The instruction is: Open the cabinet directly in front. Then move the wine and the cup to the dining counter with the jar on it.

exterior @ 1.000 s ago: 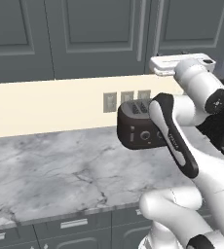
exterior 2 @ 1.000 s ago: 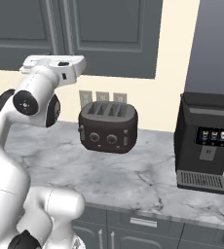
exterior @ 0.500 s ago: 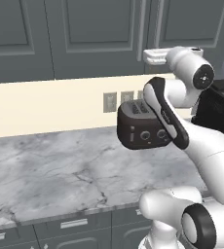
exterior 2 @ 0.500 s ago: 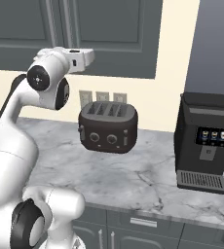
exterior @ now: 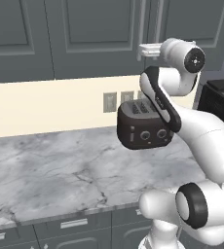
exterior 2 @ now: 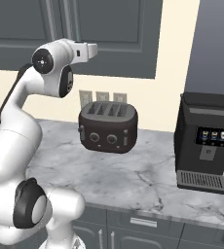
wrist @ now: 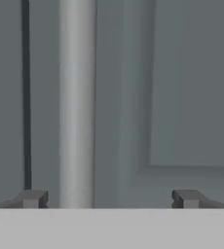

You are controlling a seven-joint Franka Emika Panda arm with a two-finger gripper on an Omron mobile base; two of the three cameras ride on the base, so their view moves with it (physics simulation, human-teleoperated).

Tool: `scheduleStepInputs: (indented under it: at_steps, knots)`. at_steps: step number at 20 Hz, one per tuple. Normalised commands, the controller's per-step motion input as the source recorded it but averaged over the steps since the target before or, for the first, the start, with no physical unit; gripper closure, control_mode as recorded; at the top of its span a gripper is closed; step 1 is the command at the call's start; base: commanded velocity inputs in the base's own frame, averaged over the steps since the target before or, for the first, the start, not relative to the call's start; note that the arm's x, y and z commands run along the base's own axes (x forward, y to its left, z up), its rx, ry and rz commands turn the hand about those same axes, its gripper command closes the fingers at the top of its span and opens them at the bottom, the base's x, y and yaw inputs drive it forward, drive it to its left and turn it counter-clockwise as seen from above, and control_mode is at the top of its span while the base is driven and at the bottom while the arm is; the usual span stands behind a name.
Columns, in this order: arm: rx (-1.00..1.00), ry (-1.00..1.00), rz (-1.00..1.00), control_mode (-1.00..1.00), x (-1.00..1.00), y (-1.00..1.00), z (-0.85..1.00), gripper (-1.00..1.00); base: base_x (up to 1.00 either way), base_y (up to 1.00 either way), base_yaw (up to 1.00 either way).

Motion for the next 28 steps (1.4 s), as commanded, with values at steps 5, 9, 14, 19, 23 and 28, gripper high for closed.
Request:
scheduleStepInputs:
  at_steps: [5, 9, 14, 19, 23, 28]
  knots:
    - [0.0, 0.0, 0.0, -1.0, 0.39, 0.0, -0.11, 1.0, 0.0, 0.0, 0.0]
    - [0.0, 0.0, 0.0, -1.0, 0.0, 0.0, 0.0, 1.0, 0.0, 0.0, 0.0]
    - [0.05, -0.04, 0.0, -1.0, -0.38, -0.31, 0.3, 1.0, 0.0, 0.0, 0.0]
    - [0.06, 0.0, 0.0, -1.0, -0.73, -0.66, 0.56, 1.0, 0.0, 0.0, 0.0]
    - [0.08, 0.0, 0.0, -1.0, -0.92, -0.9, 0.58, 1.0, 0.0, 0.0, 0.0]
    - [0.1, -0.01, 0.0, -1.0, -1.0, -1.0, 0.5, 1.0, 0.0, 0.0, 0.0]
